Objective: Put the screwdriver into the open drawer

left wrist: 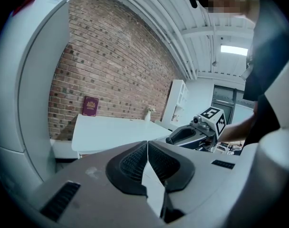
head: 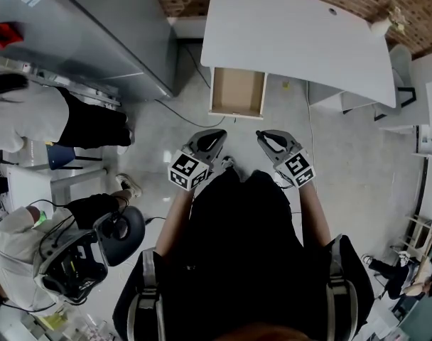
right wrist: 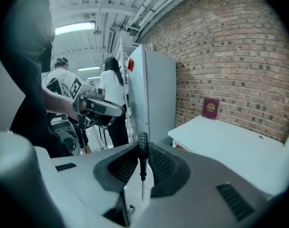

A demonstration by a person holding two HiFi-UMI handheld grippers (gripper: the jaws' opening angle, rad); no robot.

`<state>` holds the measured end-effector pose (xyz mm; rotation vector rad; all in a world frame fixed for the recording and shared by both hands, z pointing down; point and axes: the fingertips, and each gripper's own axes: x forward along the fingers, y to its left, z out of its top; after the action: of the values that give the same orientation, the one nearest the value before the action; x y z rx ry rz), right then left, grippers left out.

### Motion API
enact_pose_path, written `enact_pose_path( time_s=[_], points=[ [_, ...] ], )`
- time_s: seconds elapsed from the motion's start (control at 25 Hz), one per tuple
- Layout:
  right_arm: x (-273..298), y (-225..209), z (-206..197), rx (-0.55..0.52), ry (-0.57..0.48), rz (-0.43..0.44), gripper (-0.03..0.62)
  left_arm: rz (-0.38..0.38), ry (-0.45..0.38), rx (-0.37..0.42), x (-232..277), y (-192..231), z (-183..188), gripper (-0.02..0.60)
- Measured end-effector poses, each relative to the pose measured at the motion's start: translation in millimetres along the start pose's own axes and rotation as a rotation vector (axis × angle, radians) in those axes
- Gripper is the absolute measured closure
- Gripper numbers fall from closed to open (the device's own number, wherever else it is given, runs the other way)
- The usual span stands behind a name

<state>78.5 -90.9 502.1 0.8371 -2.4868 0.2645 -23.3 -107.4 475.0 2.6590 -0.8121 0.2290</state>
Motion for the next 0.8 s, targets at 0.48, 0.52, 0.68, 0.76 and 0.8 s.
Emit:
enact_pose_path(
  time_s=[0.48, 0.52, 0.68, 0.76, 0.8],
  points=[
    [21, -13, -9, -0.019, 0.042, 0.027, 0.473, 0.024, 0.021, -0.020, -1, 16, -8, 0.565],
    [24, -15, -13, -0.020, 0.055, 0.032, 0.473, 0.032, 0.021, -0.024, -1, 19, -9, 0.565],
    [37, -26, -13, -0.026, 0.062, 0.066, 0.473, 0.067, 0.016, -0.039, 3, 31, -9, 0.565],
    [45, -34, -15, -0.031, 0.077, 0.082, 0.473, 0.082, 0.014, -0.045, 6, 38, -9, 0.565],
    [50, -38, -17, -0.036, 0.090, 0.090, 0.473, 0.086, 0.015, -0.047, 7, 42, -9, 0.565]
  ],
)
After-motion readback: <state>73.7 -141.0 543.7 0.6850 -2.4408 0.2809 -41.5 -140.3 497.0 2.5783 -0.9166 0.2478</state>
